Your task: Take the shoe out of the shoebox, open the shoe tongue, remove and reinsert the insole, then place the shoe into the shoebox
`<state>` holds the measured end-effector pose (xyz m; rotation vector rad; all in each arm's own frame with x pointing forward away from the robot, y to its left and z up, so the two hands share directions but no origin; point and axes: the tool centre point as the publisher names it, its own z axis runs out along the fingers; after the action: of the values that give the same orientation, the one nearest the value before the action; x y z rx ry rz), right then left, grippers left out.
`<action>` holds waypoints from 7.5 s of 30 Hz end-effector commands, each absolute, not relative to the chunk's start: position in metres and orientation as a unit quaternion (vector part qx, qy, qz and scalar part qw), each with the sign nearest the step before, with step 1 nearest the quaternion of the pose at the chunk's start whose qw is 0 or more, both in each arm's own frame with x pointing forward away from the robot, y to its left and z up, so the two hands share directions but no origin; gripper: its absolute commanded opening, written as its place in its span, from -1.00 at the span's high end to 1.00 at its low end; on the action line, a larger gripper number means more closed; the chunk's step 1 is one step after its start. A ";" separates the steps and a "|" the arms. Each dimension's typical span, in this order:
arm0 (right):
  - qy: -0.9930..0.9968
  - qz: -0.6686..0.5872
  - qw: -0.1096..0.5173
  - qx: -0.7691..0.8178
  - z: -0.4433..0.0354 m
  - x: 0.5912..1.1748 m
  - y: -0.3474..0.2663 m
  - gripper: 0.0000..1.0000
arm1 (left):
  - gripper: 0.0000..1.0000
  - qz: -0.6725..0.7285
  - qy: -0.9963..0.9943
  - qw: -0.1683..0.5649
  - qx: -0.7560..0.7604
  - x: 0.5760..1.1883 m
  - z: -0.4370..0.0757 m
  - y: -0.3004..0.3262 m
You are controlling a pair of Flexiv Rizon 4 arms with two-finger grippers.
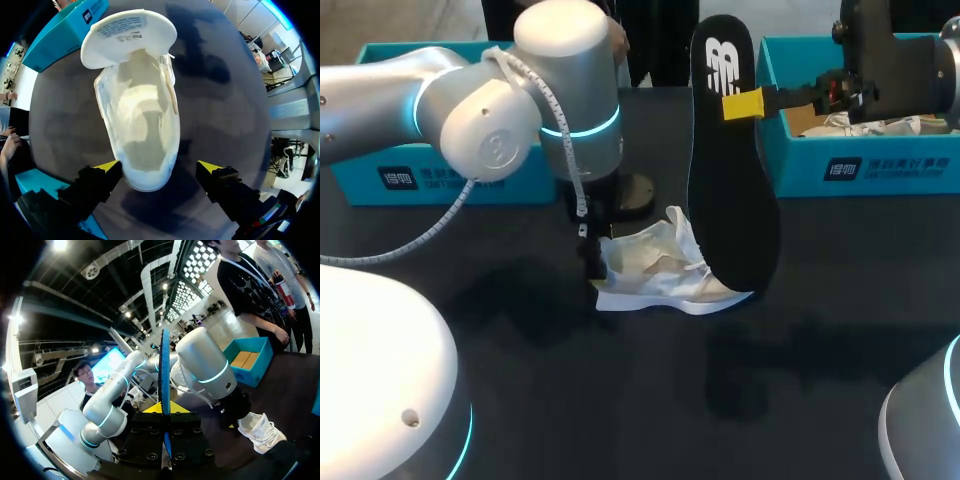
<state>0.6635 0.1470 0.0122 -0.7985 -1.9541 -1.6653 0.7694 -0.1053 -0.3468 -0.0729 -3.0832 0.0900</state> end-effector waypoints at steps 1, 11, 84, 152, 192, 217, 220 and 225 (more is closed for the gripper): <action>-0.709 -0.602 0.226 -0.290 0.012 0.666 0.150 1.00 | -1.00 0.022 -0.999 0.024 -0.024 0.769 -0.344 -0.106; -0.709 -0.602 0.226 -0.290 0.012 0.666 0.150 1.00 | -1.00 -0.001 -0.999 0.031 -0.021 0.771 -0.335 -0.103; -0.709 -0.602 0.226 -0.290 0.012 0.666 0.150 1.00 | -1.00 0.005 -1.000 0.025 -0.016 0.766 -0.327 -0.106; -0.709 -0.602 0.226 -0.290 0.012 0.666 0.150 1.00 | -0.28 0.011 -0.998 0.054 -0.038 0.833 -0.388 -0.211; -0.709 -0.602 0.226 -0.290 0.012 0.666 0.150 1.00 | 1.00 0.036 -0.996 0.061 -0.051 0.821 -0.370 -0.194; -0.709 -0.602 0.226 -0.290 0.012 0.666 0.150 1.00 | 1.00 -0.015 -0.932 0.074 -0.354 0.807 -0.331 -0.179; -0.709 -0.602 0.226 -0.290 0.012 0.666 0.150 1.00 | 1.00 -0.008 -0.916 0.069 -0.396 0.806 -0.327 -0.175; -0.709 -0.602 0.226 -0.290 0.012 0.666 0.150 1.00 | 1.00 0.002 -0.905 0.068 -0.419 0.807 -0.325 -0.172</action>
<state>0.6634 0.1470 0.0122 -0.7985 -1.9540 -1.6652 0.8083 -0.1826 -0.3281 -1.2442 -2.7233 -0.0218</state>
